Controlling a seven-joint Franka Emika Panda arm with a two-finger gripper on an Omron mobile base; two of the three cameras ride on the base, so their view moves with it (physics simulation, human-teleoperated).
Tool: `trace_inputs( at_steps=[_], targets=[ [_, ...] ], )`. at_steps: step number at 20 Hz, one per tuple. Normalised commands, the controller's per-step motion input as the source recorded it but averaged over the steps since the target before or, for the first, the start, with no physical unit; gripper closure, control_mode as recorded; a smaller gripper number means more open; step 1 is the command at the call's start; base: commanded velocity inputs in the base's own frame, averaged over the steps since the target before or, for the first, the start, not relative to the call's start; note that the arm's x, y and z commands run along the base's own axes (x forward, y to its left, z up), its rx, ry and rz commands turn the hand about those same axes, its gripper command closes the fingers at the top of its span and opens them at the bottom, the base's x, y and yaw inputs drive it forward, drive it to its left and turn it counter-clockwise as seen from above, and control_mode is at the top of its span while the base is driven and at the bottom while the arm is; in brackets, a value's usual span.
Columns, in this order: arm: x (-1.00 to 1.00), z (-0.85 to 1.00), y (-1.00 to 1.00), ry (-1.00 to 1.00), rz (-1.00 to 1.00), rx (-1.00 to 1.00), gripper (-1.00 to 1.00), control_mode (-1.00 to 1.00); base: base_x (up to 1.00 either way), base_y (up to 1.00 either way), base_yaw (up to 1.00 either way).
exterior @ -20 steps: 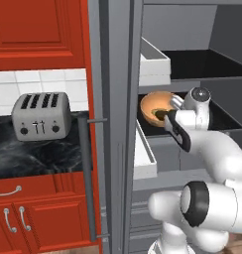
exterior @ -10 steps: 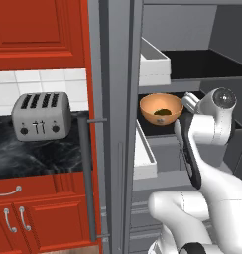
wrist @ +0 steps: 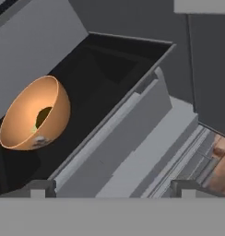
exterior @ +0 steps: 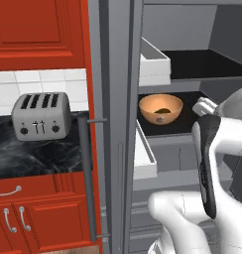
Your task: Place the bowl with the avocado and lemon wedge on the second highest shelf of the fridge. Place the bowl with the chicken drumsticks on the top shelf of the fridge.
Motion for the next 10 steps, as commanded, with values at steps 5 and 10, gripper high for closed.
trace_inputs(
  at_steps=[5, 10],
  targets=[
    [-0.8, -0.04, 0.21, 0.08, 0.16, -0.01, -1.0, 1.0, -0.2, 0.06, 0.02],
    [0.0, 0.0, 0.0, 0.0, 0.0, 0.0, -1.0, 1.0, -1.0, 0.35, 0.01]
  ],
)
